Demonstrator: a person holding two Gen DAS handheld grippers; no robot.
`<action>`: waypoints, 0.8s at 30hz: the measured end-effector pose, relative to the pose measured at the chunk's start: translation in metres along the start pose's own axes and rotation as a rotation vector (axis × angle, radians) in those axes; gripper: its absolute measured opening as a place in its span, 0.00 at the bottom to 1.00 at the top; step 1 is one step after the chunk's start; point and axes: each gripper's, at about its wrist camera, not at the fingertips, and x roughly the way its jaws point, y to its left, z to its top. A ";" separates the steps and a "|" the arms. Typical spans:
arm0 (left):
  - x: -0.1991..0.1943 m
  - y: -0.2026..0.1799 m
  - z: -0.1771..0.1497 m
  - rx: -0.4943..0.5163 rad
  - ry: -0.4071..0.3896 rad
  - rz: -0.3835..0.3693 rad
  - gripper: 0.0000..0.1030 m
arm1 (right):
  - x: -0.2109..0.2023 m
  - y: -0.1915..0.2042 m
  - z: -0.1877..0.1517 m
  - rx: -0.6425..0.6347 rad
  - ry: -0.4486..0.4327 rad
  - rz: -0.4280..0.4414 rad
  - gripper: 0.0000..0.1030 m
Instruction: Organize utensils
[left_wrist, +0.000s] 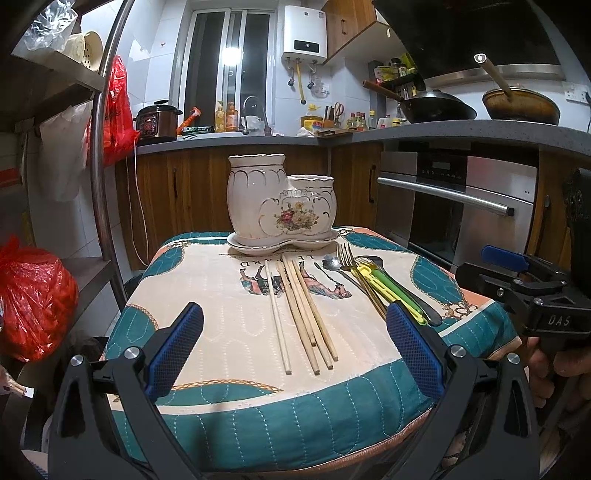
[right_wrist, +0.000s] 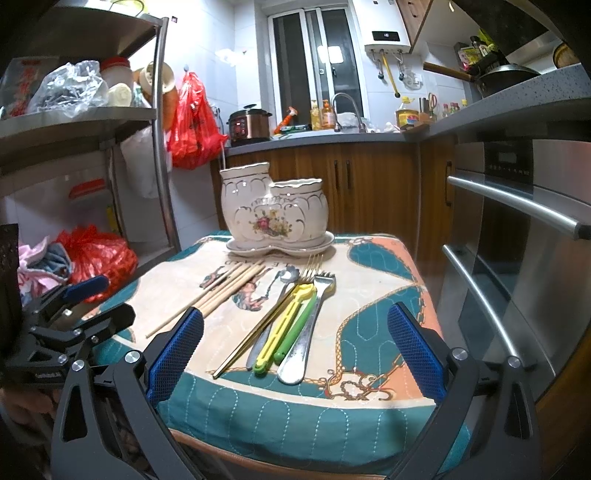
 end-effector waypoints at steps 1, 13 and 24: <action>0.000 0.000 0.000 0.002 0.000 0.001 0.95 | 0.000 0.000 0.000 0.000 0.000 -0.001 0.96; 0.002 -0.002 -0.001 0.002 0.009 0.008 0.95 | 0.001 0.001 0.001 0.001 -0.001 0.001 0.96; 0.007 0.000 -0.002 0.000 0.025 0.042 0.95 | 0.001 0.004 0.003 0.016 0.000 0.012 0.96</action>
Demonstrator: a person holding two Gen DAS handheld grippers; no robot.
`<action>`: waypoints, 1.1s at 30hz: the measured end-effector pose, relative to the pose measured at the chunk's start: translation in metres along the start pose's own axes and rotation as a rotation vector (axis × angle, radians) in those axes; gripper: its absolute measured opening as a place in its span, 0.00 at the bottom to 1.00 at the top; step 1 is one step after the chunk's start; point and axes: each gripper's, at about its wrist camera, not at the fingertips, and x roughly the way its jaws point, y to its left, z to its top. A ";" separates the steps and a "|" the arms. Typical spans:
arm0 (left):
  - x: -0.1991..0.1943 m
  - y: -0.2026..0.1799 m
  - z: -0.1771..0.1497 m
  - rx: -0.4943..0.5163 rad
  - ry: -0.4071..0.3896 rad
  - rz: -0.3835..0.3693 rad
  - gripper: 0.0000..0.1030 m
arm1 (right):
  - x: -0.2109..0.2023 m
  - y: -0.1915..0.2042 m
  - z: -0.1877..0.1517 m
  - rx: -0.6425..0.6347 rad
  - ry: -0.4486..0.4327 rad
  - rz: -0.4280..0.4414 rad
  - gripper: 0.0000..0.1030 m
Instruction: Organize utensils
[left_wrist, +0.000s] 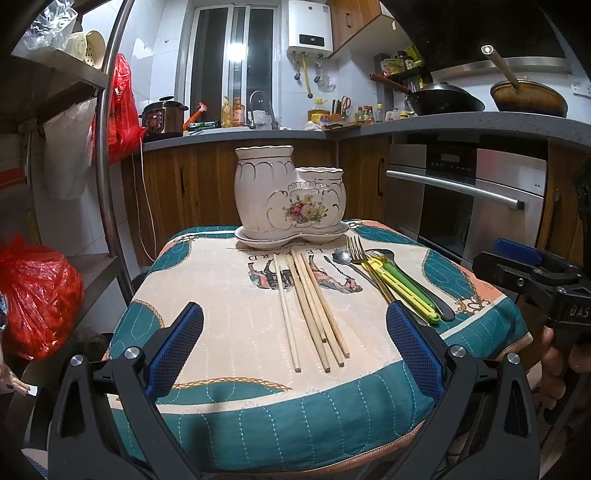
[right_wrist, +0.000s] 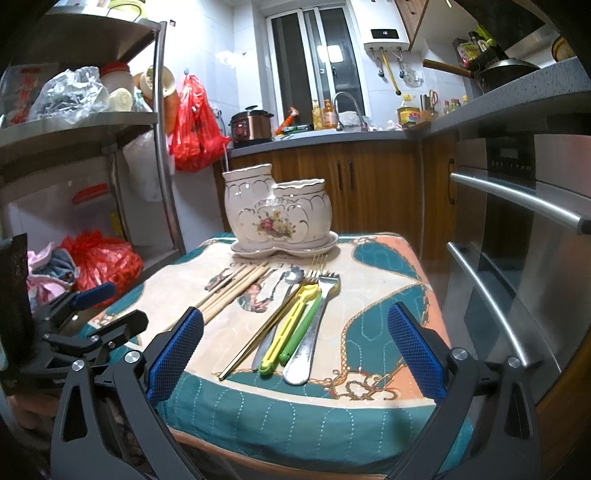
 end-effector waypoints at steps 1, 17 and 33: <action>0.001 0.000 0.000 -0.002 0.000 0.007 0.95 | 0.000 0.001 0.001 0.001 0.002 -0.005 0.96; 0.026 0.010 0.018 -0.015 0.115 -0.025 0.63 | 0.010 -0.006 0.006 0.032 0.064 0.007 0.92; 0.130 0.028 0.041 -0.046 0.502 -0.157 0.16 | 0.113 -0.042 0.031 0.097 0.414 0.045 0.36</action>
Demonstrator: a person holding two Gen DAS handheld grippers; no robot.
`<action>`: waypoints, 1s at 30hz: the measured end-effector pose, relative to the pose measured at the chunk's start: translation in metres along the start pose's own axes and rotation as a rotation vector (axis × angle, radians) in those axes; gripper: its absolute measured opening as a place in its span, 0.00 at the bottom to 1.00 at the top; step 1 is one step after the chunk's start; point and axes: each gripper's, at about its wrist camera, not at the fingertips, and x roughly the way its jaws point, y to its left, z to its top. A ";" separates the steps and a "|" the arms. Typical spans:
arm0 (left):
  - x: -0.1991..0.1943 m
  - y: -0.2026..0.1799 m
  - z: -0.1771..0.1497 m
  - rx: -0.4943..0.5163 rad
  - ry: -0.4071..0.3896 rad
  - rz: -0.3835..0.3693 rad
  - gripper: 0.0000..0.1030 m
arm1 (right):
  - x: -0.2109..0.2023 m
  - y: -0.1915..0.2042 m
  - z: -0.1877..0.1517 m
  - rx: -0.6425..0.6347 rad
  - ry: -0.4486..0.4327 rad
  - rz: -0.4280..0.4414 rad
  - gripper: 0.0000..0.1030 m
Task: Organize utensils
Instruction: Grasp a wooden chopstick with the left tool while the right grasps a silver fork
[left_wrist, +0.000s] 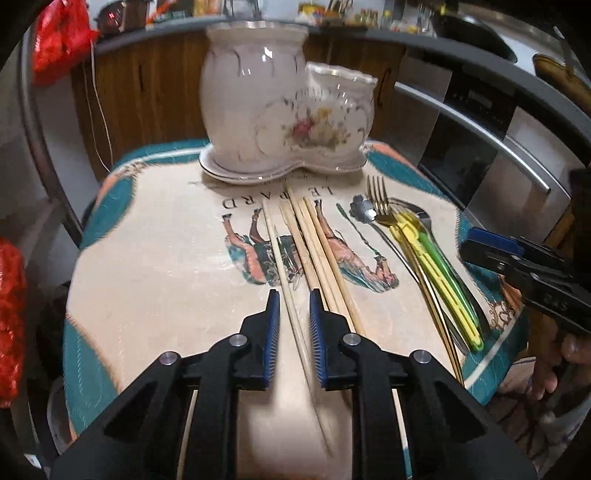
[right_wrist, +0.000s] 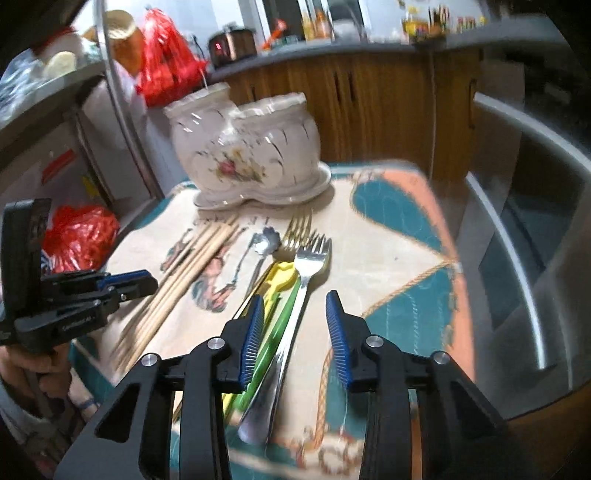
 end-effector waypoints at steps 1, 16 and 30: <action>0.004 0.000 0.002 0.005 0.014 0.001 0.16 | 0.006 -0.002 0.002 0.010 0.020 0.010 0.35; 0.012 0.013 0.012 0.002 0.069 0.035 0.04 | 0.018 -0.022 0.021 0.106 0.088 0.064 0.03; 0.029 0.005 0.044 0.184 0.296 0.054 0.15 | 0.047 -0.003 0.042 -0.183 0.414 -0.064 0.08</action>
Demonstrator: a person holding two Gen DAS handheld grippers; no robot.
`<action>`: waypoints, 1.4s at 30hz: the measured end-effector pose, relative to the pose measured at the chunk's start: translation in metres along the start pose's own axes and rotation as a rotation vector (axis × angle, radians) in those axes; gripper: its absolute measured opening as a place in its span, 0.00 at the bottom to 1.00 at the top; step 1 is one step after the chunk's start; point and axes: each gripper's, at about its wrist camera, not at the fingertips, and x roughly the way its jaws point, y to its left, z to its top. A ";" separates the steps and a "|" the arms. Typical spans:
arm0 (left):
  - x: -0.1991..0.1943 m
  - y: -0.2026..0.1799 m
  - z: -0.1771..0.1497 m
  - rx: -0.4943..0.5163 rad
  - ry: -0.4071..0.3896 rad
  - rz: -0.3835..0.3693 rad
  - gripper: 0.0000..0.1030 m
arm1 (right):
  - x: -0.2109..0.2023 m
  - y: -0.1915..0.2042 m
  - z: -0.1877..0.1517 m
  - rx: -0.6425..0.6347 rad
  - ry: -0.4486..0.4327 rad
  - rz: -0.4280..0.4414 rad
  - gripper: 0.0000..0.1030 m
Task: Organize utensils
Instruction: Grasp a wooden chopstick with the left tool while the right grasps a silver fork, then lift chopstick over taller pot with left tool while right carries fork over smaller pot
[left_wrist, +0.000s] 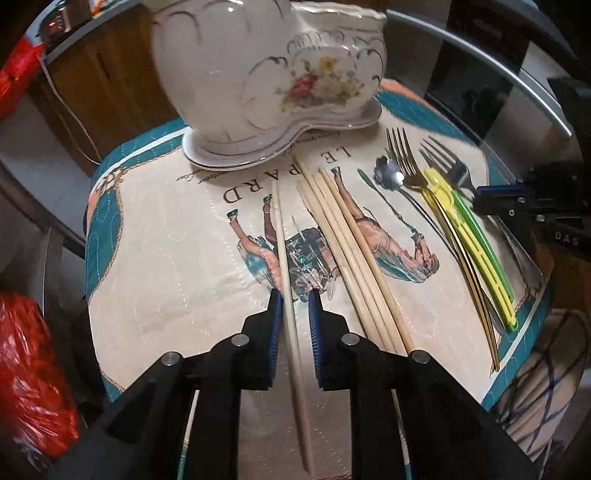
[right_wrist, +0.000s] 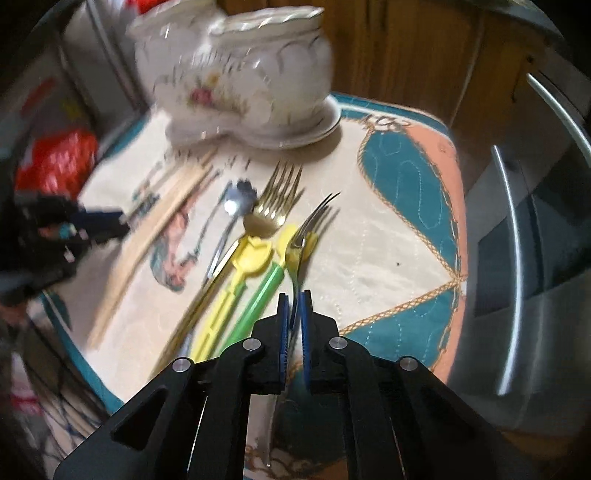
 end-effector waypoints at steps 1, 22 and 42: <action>0.000 0.000 0.002 0.014 0.013 0.000 0.16 | 0.003 0.001 0.001 -0.017 0.024 -0.002 0.09; -0.011 0.028 -0.015 -0.081 -0.131 -0.069 0.04 | -0.040 -0.030 -0.008 0.057 -0.145 0.166 0.03; -0.139 0.067 0.022 -0.218 -0.910 -0.203 0.04 | -0.107 -0.019 0.052 0.094 -0.820 0.109 0.03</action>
